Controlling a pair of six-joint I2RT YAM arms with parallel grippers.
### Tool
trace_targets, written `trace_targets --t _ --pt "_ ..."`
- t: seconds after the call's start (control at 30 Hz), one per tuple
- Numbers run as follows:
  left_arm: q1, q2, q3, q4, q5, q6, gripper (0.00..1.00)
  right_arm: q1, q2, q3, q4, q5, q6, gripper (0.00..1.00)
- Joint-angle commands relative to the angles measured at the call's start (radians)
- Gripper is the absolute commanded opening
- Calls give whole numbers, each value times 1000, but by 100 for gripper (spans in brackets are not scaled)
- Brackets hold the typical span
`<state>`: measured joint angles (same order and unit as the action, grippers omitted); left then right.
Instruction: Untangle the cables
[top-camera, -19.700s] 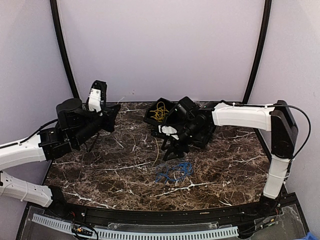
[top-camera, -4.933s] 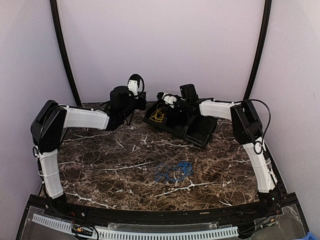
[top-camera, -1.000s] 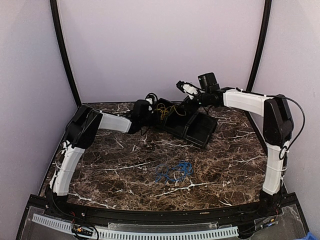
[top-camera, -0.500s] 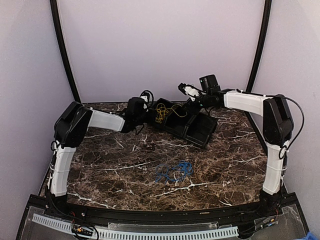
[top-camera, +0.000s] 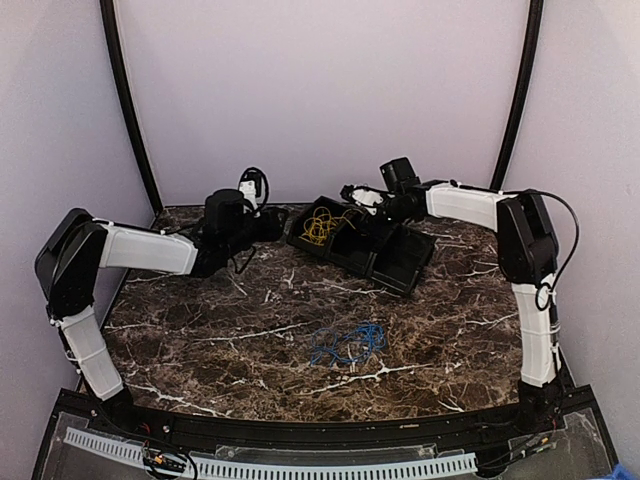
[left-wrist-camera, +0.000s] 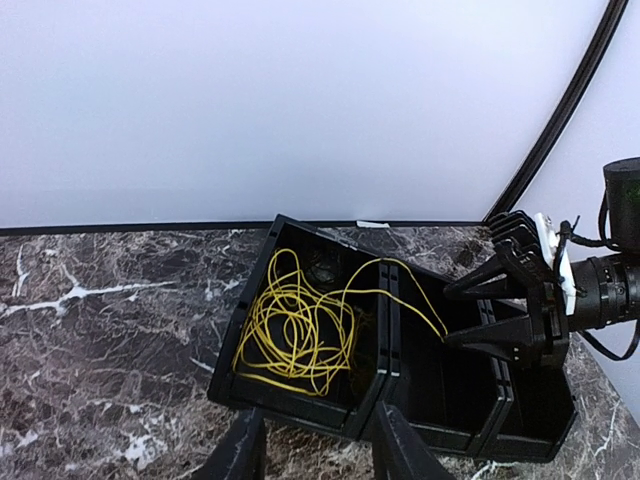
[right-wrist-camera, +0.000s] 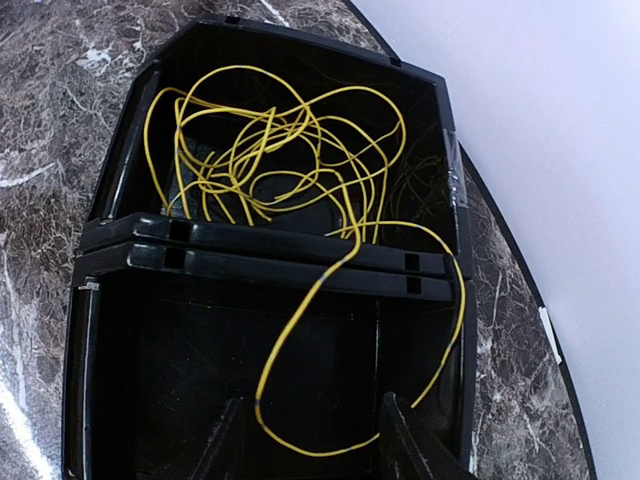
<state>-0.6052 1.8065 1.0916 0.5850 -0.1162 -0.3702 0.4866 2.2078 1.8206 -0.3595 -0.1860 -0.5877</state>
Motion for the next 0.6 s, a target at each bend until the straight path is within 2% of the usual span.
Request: trace_targets --t 0.0,0.17,0.23,0.33,0.4,0.57 --pt "-5 -127 -119 47 4 -42 39 36 22 2 -2 80 -60 48" --pt "-6 -220 -182 30 6 -39 39 46 62 41 -8 135 -50 45" --pt "-7 -245 -193 18 2 -32 39 47 83 68 -19 162 -46 36" --pt "-7 -272 -214 21 -6 -28 38 49 111 107 -47 176 -40 18" --pt "-8 -285 -228 24 -8 -30 38 55 110 113 -50 182 -36 0" --pt "-10 -304 -262 30 -7 -39 38 95 58 85 -5 237 -77 0"
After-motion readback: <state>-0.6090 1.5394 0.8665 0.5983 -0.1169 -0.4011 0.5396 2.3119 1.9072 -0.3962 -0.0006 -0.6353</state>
